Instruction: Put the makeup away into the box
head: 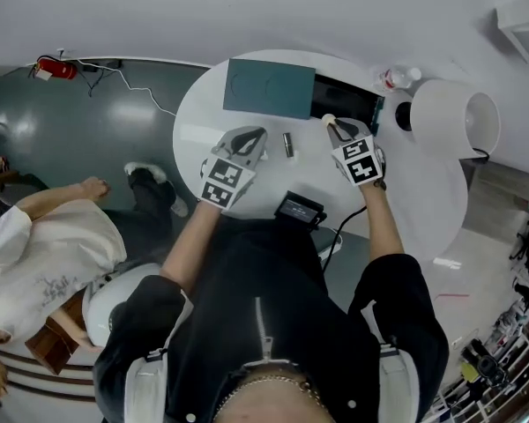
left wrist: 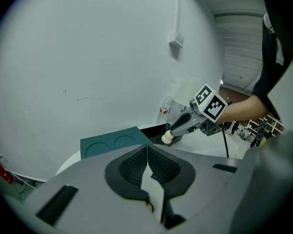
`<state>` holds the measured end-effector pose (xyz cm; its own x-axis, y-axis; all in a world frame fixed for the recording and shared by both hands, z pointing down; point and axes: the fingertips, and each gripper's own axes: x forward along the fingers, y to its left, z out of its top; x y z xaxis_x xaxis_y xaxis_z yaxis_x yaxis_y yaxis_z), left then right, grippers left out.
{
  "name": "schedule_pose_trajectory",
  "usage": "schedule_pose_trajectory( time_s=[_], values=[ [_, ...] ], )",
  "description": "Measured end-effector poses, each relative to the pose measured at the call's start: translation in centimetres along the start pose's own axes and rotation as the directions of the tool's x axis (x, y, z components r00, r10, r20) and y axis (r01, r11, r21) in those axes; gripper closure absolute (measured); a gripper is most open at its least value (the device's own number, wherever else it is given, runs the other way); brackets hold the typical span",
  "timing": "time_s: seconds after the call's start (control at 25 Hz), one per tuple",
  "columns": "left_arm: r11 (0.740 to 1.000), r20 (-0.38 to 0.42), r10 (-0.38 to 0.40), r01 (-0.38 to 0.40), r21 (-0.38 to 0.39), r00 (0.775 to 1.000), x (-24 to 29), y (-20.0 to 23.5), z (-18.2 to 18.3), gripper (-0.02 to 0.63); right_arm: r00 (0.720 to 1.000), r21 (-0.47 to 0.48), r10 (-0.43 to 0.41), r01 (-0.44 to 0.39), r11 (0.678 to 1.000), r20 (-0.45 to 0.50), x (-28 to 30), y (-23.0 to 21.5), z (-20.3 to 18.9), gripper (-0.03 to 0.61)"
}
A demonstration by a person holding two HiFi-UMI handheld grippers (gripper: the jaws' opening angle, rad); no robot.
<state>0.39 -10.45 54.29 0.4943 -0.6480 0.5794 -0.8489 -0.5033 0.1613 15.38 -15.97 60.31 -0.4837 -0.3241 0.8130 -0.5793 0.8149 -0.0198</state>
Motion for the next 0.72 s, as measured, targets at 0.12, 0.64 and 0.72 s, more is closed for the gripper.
schedule_pose_trajectory(
  time_s=[0.12, 0.64, 0.72],
  values=[
    [1.0, -0.001, 0.012, -0.012, -0.008, 1.0, -0.1, 0.3, -0.1, 0.599, 1.0, -0.003, 0.001, -0.001, 1.0, 0.002, 1.2, -1.0, 1.1, 0.518],
    [0.997, -0.01, 0.062, -0.063, -0.042, 0.998, -1.2, 1.5, -0.9, 0.6, 0.993, 0.008, 0.055, -0.055, 0.998, -0.104, 7.3, -2.3, 0.4, 0.518],
    [0.997, -0.011, 0.065, -0.066, -0.046, 0.998, -1.2, 1.6, -1.0, 0.598, 0.991, 0.008, 0.061, -0.061, 0.998, -0.12, 7.7, -2.2, 0.1, 0.518]
  ],
)
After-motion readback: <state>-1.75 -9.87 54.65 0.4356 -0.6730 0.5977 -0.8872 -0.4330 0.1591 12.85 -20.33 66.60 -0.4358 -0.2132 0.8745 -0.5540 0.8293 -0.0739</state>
